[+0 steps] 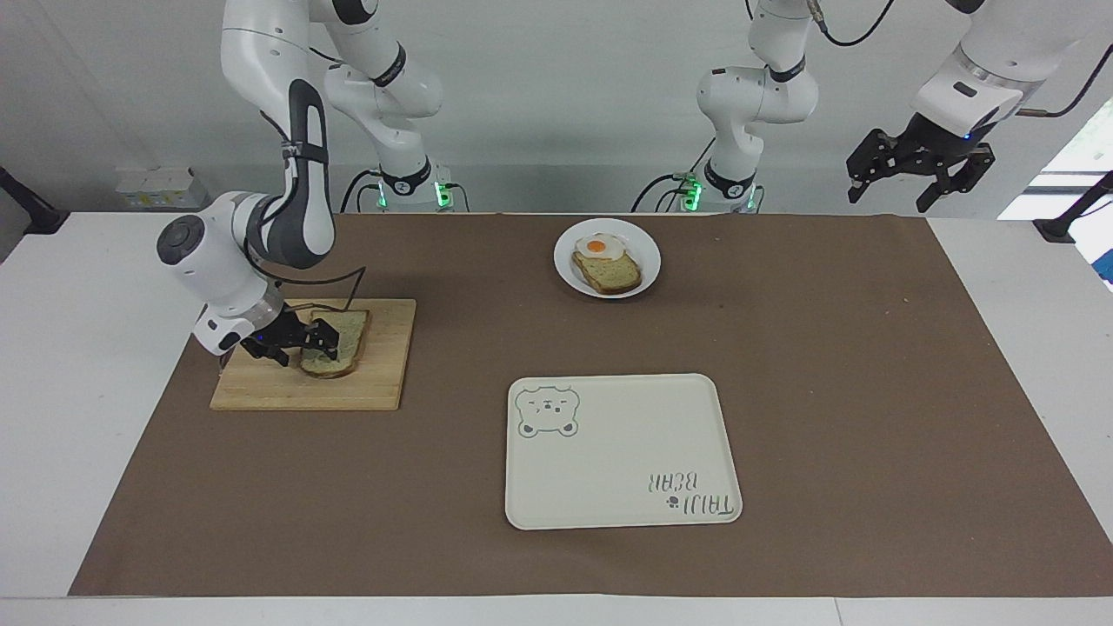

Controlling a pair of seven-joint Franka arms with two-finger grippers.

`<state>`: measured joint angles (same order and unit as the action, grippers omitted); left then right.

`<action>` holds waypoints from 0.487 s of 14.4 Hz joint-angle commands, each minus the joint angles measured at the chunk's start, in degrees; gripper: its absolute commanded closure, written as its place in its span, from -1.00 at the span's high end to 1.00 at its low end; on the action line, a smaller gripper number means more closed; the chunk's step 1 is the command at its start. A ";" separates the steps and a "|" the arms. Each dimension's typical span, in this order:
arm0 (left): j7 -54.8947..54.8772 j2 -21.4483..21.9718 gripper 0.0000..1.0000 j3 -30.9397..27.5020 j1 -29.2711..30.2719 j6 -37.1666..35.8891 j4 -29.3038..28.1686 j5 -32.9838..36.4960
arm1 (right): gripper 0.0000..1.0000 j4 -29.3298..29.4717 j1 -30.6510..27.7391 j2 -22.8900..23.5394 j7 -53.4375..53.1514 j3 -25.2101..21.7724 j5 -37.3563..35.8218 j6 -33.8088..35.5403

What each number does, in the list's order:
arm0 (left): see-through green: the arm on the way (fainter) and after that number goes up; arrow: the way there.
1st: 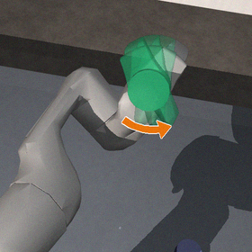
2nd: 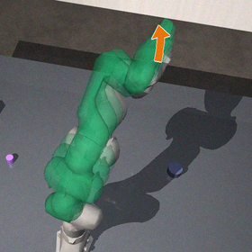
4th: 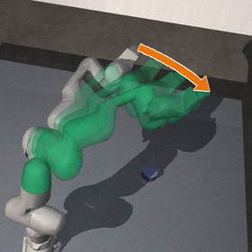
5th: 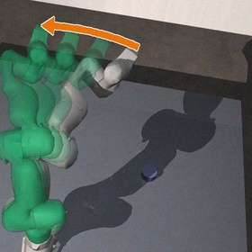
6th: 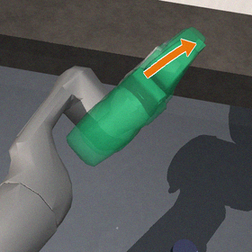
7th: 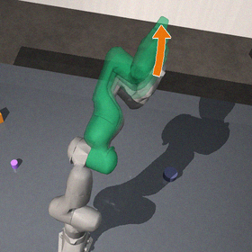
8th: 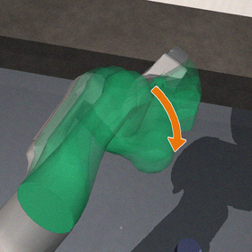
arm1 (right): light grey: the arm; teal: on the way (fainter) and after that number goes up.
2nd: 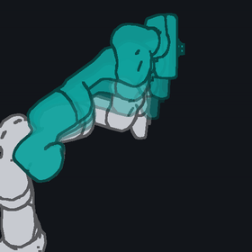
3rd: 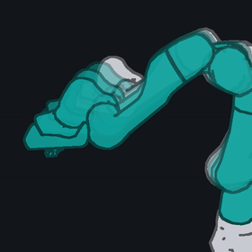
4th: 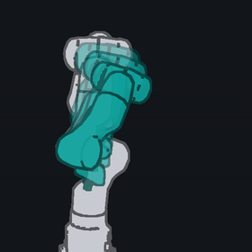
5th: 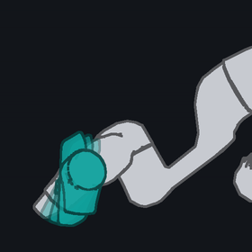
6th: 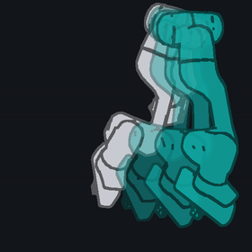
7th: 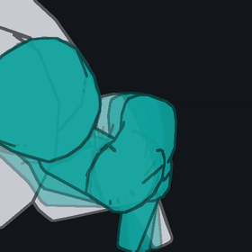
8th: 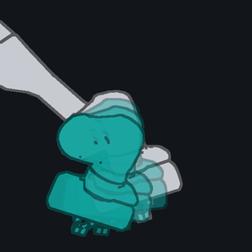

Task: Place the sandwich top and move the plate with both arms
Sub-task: 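Reach the right gripper down and grasp the bread slice on the board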

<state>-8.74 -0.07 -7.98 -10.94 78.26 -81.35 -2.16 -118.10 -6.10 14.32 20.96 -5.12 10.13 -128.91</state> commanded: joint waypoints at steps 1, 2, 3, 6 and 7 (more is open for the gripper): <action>0.65 0.68 1.00 1.29 2.13 -0.21 0.23 0.49 | -0.57 0.15 -0.05 0.36 -0.21 0.29 1.56 -1.08; 0.65 0.77 1.00 3.74 3.71 -0.21 0.23 0.49 | -0.91 0.24 -0.05 0.36 -0.21 0.29 1.56 -1.08; 0.65 0.77 1.00 5.15 5.21 -0.21 0.23 0.49 | -1.00 0.24 -0.05 0.45 -0.21 0.29 1.56 -1.17; 0.65 0.77 1.00 5.87 6.10 -0.21 0.23 0.49 | -1.00 0.33 0.21 0.62 0.14 0.29 1.56 -1.17; 0.56 0.77 1.00 6.48 6.80 -0.21 0.14 0.49 | -1.00 0.33 0.39 0.62 0.14 0.29 1.56 -1.17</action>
<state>-8.65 0.23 -3.17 -5.95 78.26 -81.34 -2.16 -117.85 -6.04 14.16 20.93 -5.10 10.17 -128.92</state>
